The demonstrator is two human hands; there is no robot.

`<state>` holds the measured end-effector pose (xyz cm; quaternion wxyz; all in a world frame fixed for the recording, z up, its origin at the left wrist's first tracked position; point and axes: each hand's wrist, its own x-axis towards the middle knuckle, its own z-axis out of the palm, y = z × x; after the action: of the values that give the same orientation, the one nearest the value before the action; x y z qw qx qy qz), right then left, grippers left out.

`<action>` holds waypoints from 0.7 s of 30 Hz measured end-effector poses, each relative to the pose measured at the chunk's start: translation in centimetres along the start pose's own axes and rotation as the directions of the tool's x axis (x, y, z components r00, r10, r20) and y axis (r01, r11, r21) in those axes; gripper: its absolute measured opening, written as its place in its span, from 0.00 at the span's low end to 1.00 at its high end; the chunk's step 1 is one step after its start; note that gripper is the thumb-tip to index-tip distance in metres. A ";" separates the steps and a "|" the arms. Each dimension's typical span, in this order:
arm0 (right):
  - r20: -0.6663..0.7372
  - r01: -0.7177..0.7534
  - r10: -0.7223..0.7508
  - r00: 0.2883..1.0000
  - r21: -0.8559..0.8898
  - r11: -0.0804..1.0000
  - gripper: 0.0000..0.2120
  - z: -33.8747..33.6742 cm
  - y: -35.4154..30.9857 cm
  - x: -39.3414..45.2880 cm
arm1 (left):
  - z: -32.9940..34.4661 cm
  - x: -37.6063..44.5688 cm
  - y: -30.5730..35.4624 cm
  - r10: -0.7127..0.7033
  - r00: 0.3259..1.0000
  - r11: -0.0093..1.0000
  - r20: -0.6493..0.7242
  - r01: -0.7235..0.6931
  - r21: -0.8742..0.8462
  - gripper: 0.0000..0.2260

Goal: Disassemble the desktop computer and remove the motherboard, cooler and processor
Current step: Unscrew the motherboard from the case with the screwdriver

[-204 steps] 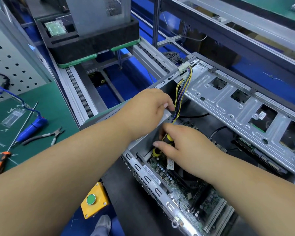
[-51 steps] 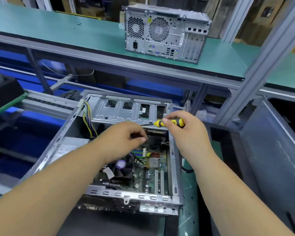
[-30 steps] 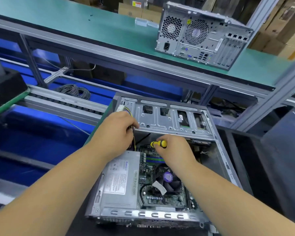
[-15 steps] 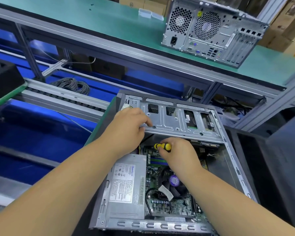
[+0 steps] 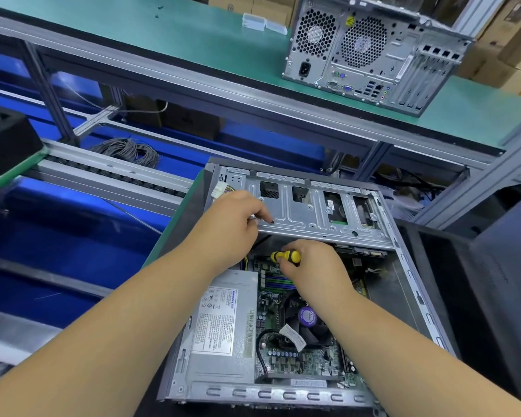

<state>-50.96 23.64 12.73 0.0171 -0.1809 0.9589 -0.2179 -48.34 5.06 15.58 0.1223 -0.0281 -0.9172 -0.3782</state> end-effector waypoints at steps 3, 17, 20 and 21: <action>0.031 0.035 -0.031 0.999 -0.122 0.992 0.13 0.0 -0.5 0.3 | 0.1 0.0 -0.1 -0.001 1.000 1.000 -0.001 0.001 0.007 0.15; -0.107 -0.001 -0.059 0.993 -0.492 0.870 0.22 1.1 -2.5 -0.2 | 0.2 0.0 -0.3 0.009 1.000 1.000 -0.001 -0.009 0.005 0.13; -0.080 0.205 -0.270 0.960 -0.457 0.866 0.15 1.3 -2.8 -0.5 | 0.2 0.1 -0.3 0.008 1.000 1.000 -0.001 -0.008 -0.003 0.13; -0.085 0.273 -0.345 0.935 -0.447 0.852 0.14 1.3 -3.0 -0.6 | 0.1 0.1 -0.3 0.007 1.000 1.000 0.001 -0.007 -0.004 0.13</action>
<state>-49.22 20.85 12.81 -0.1364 -0.3139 0.9395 -0.0157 -48.52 4.93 15.28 0.1233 -0.0318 -0.9163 -0.3798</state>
